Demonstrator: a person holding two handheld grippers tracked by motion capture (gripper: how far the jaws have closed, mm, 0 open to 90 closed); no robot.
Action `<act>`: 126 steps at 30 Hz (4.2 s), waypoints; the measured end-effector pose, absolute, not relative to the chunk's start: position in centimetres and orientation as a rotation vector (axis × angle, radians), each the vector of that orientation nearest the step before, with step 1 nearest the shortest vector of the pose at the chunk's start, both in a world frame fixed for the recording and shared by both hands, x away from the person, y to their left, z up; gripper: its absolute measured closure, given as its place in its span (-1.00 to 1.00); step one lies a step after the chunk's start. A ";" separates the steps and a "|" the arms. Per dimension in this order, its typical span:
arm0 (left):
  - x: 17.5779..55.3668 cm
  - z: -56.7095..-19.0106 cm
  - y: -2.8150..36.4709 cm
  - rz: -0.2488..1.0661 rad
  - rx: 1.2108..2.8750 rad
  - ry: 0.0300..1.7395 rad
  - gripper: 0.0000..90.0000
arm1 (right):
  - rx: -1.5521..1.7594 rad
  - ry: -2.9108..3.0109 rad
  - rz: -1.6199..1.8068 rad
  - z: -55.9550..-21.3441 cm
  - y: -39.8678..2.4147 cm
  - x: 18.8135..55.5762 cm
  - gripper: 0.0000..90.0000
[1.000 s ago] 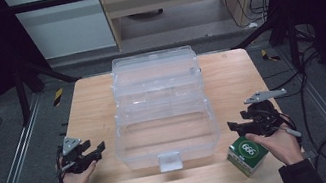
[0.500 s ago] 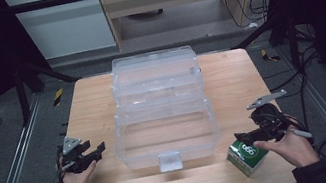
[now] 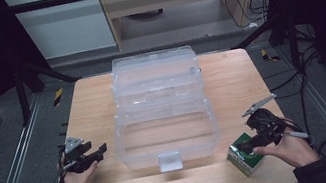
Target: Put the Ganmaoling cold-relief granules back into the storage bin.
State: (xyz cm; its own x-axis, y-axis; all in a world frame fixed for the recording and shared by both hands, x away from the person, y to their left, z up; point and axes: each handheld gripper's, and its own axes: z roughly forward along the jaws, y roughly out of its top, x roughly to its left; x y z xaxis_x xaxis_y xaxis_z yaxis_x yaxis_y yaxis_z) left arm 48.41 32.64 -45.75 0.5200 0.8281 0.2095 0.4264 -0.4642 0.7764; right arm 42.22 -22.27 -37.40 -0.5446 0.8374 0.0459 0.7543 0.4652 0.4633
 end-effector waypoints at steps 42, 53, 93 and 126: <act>48.6 -46.0 32.4 0.752 2.128 1.017 -0.26 | 1.450 2.698 0.349 -42.1 -21.7 43.6 -0.83; 48.7 -46.1 32.4 0.747 2.129 1.025 -0.26 | 1.465 2.734 0.298 -42.7 -21.3 44.0 -0.69; 48.8 -46.3 32.4 0.746 2.135 1.029 -0.27 | 1.260 2.657 0.452 -35.9 -22.6 44.5 -0.62; 48.9 -46.7 32.4 0.725 2.136 1.046 -0.27 | 0.893 2.761 0.524 -29.2 -18.1 48.9 -0.62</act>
State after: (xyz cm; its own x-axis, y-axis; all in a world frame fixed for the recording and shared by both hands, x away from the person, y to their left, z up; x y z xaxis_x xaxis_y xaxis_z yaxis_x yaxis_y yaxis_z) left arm 48.93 32.37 -46.69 0.5303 0.8257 0.1926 0.4703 -0.4755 0.7434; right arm 48.91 -18.15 -29.21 -0.7999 0.5957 -0.0729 0.5276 0.7559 0.3876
